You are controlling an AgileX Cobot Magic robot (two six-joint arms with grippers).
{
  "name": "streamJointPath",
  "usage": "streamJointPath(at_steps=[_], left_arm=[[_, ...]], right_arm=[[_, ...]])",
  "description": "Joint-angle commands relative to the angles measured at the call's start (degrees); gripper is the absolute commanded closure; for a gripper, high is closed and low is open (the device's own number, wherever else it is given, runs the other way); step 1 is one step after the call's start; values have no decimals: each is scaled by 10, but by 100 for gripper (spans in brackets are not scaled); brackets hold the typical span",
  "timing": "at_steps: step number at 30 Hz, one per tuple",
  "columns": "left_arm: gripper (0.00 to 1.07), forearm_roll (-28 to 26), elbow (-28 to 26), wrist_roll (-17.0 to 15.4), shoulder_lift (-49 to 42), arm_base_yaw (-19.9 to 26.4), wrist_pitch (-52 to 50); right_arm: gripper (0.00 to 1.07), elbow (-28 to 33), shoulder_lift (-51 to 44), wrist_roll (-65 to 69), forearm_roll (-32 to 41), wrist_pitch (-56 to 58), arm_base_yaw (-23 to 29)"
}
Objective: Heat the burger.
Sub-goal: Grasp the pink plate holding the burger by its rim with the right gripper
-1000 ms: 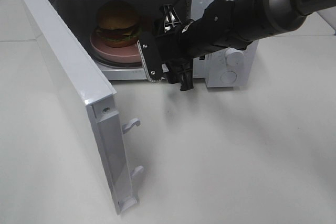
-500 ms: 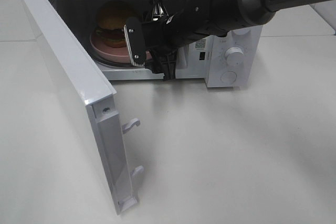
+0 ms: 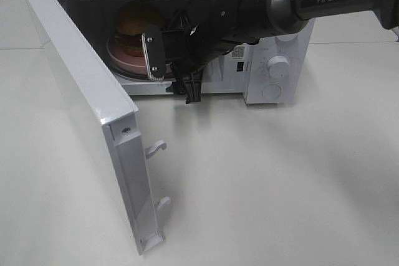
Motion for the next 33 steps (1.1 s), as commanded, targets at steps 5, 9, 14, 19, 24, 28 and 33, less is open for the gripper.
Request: streamJointPath(at_steps=[5,9,14,19,24,28,33], left_arm=[[7,-1,0,0,-7,2,-10],[7,-1,0,0,-7,2,-10],[7,-1,0,0,-7,2,-10],[7,-1,0,0,-7,2,-10],[7,-1,0,0,-7,2,-10],[7,-1,0,0,-7,2,-10],[7,-1,0,0,-7,2,-10]], right_arm=[[31,-7,14,16,10,16,-2],[31,-7,26,20,19,32,-1],[32,-7,27,20,19,33,-1],[32,-7,27,35,19,25,-1],[31,-7,19,50,19,25,-3],[31,-7,12,62,17,38,-3],[31,-7,12,77,17,40,-3]])
